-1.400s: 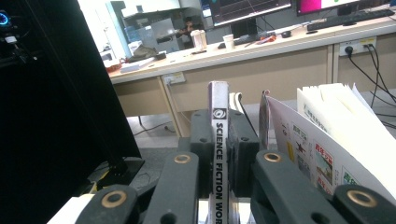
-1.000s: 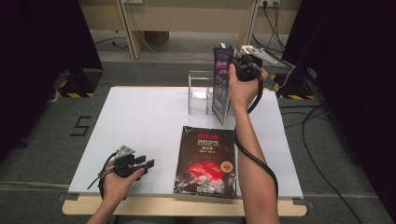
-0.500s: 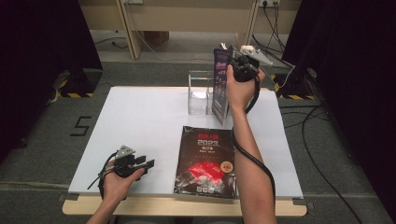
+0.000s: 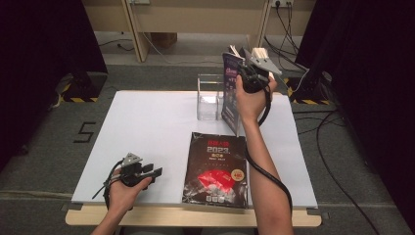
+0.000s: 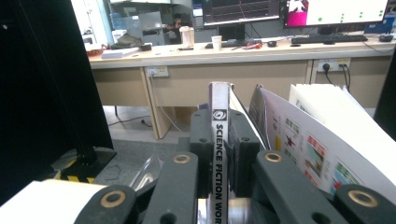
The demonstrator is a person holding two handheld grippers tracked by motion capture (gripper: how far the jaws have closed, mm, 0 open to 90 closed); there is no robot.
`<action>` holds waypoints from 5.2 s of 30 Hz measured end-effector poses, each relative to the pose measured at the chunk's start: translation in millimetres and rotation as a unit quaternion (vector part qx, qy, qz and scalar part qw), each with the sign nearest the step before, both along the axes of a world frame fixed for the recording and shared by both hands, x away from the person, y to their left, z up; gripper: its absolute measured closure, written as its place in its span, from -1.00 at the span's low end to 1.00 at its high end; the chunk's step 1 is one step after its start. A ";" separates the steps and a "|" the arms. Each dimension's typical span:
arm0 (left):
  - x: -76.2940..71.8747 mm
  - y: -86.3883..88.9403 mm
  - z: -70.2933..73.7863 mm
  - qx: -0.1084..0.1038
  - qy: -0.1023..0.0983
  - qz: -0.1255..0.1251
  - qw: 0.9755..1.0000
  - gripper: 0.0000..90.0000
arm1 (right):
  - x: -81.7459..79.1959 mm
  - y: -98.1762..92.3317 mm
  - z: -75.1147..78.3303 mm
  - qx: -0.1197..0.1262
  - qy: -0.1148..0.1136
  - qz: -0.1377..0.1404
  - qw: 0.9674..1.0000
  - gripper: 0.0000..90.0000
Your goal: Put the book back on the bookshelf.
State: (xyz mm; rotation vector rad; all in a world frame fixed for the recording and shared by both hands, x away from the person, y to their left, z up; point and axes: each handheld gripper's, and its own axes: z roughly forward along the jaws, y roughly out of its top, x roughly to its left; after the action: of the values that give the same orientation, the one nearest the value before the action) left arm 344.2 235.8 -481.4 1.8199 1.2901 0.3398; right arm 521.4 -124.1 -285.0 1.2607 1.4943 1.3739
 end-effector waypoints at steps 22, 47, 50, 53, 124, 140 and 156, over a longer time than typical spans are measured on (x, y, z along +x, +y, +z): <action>-0.8 -6.0 -1.9 -0.003 0.005 -0.008 1.000 0.18 | -55.4 -35.0 -18.0 -0.011 0.043 0.027 0.999 0.80; -1.2 -4.9 0.1 -0.005 0.001 -0.006 1.000 0.18 | -50.6 -37.9 -16.8 -0.024 0.107 0.023 0.994 0.72; -0.7 -4.7 -0.4 -0.006 0.000 -0.006 1.000 0.18 | -46.2 -36.3 -16.5 -0.028 0.120 0.026 0.992 0.73; -0.6 -4.2 -0.2 -0.005 0.002 -0.007 1.000 0.18 | -44.6 -35.7 -15.9 -0.027 0.121 0.025 0.992 0.75; 0.9 -1.0 -0.7 -0.002 -0.004 -0.010 1.000 0.18 | 13.5 8.8 -1.6 -0.023 0.064 -0.044 0.997 0.84; 1.0 -1.4 -1.1 -0.001 -0.004 -0.010 1.000 0.18 | 20.6 9.0 -5.3 -0.011 0.062 -0.059 0.996 0.84; 0.8 -1.4 -1.5 -0.001 -0.005 -0.013 1.000 0.19 | 19.8 11.8 -6.7 -0.020 0.046 -0.073 0.996 0.84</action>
State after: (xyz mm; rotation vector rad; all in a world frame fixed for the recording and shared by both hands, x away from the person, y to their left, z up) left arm 345.0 234.5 -482.9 1.8299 1.2588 0.3326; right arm 541.2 -112.4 -291.7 1.3951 1.4524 1.2015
